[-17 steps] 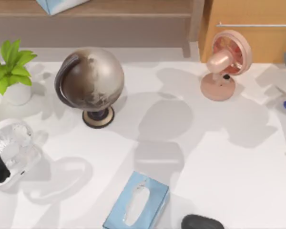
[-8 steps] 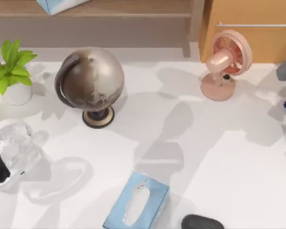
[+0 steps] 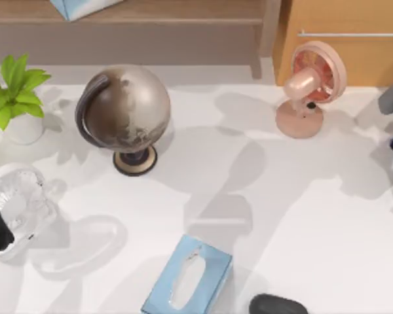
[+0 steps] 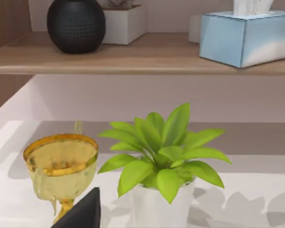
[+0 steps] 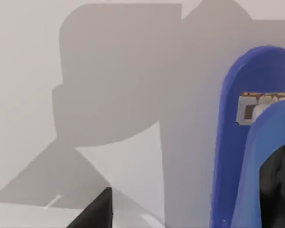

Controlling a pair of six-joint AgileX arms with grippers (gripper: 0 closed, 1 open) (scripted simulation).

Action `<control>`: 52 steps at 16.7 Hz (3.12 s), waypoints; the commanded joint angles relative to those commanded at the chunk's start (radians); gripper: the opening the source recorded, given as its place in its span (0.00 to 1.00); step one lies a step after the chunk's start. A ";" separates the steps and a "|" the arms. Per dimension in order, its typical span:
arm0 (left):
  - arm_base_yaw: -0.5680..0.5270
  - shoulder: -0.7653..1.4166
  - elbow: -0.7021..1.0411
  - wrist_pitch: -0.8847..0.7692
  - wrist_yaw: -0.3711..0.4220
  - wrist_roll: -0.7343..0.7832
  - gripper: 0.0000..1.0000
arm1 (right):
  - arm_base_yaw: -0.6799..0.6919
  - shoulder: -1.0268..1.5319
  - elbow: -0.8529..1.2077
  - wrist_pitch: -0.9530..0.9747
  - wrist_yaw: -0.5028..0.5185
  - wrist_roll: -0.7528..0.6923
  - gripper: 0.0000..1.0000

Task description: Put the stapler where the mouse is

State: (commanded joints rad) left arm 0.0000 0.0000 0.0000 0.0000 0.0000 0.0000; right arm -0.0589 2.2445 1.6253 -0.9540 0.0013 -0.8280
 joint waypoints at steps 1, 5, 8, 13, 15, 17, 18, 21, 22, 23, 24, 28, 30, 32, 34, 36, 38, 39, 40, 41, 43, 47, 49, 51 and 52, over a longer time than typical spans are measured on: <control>0.000 0.000 0.000 0.000 0.000 0.000 1.00 | 0.000 0.000 0.000 0.000 0.000 0.000 0.70; 0.000 0.000 0.000 0.000 0.000 0.000 1.00 | 0.000 0.000 0.000 0.000 0.000 0.000 0.40; 0.000 0.000 0.000 0.000 0.000 0.000 1.00 | 0.000 0.000 0.000 0.000 0.000 0.000 0.17; 0.000 0.000 0.000 0.000 0.000 0.000 1.00 | 0.000 0.000 0.000 0.000 0.000 0.000 0.00; 0.000 0.000 0.000 0.000 0.000 0.000 1.00 | 0.000 0.000 0.000 0.000 0.000 0.000 0.00; 0.000 0.000 0.000 0.000 0.000 0.000 1.00 | 0.000 0.000 0.000 0.000 0.000 0.000 0.00; 0.000 0.000 0.000 0.000 0.000 0.000 1.00 | 0.000 0.000 0.000 0.000 0.000 0.000 0.00; 0.000 0.000 0.000 0.000 0.000 0.000 1.00 | -0.002 -0.008 0.013 -0.017 0.001 -0.001 0.00; 0.000 0.000 0.000 0.000 0.000 0.000 1.00 | -0.002 -0.015 0.024 -0.038 0.001 -0.001 0.00; 0.000 0.000 0.000 0.000 0.000 0.000 1.00 | -0.003 -0.022 0.036 -0.062 0.001 -0.001 0.00; 0.000 0.000 0.000 0.000 0.000 0.000 1.00 | -0.003 -0.030 0.048 -0.083 0.001 -0.001 0.00; 0.000 0.000 0.000 0.000 0.000 0.000 1.00 | -0.003 -0.040 0.062 -0.100 0.001 -0.001 0.00; 0.000 0.000 0.000 0.000 0.000 0.000 1.00 | -0.002 -0.037 0.060 -0.097 0.001 0.001 0.00; 0.000 0.000 0.000 0.000 0.000 0.000 1.00 | 0.014 -0.060 0.070 -0.097 0.004 0.030 0.00; 0.000 0.000 0.000 0.000 0.000 0.000 1.00 | 0.047 -0.105 0.087 -0.100 0.010 0.100 0.00; 0.000 0.000 0.000 0.000 0.000 0.000 1.00 | 0.092 -0.160 0.103 -0.110 0.015 0.209 0.00; 0.000 0.000 0.000 0.000 0.000 0.000 1.00 | 0.148 -0.214 0.109 -0.126 0.019 0.347 0.00; 0.000 0.000 0.000 0.000 0.000 0.000 1.00 | 0.178 -0.238 0.107 -0.136 0.020 0.422 0.00; 0.000 0.000 0.000 0.000 0.000 0.000 1.00 | 0.211 -0.259 0.103 -0.148 0.020 0.500 0.00; 0.000 0.000 0.000 0.000 0.000 0.000 1.00 | 0.245 -0.275 0.095 -0.158 0.019 0.579 0.00; 0.000 0.000 0.000 0.000 0.000 0.000 1.00 | 0.318 -0.287 0.071 -0.176 0.015 0.735 0.00; 0.000 0.000 0.000 0.000 0.000 0.000 1.00 | 0.470 -0.251 0.005 -0.182 0.005 1.043 0.00; 0.000 0.000 0.000 0.000 0.000 0.000 1.00 | 0.540 -0.223 -0.026 -0.170 0.003 1.184 0.00; 0.000 0.000 0.000 0.000 0.000 0.000 1.00 | 0.599 -0.198 -0.052 -0.149 0.005 1.307 0.00; 0.000 0.000 0.000 0.000 0.000 0.000 1.00 | 0.623 -0.189 -0.061 -0.138 0.007 1.358 0.00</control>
State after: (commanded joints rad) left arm 0.0000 0.0000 0.0000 0.0000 0.0000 0.0000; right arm 0.5641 2.0558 1.5647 -1.0916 0.0080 0.5296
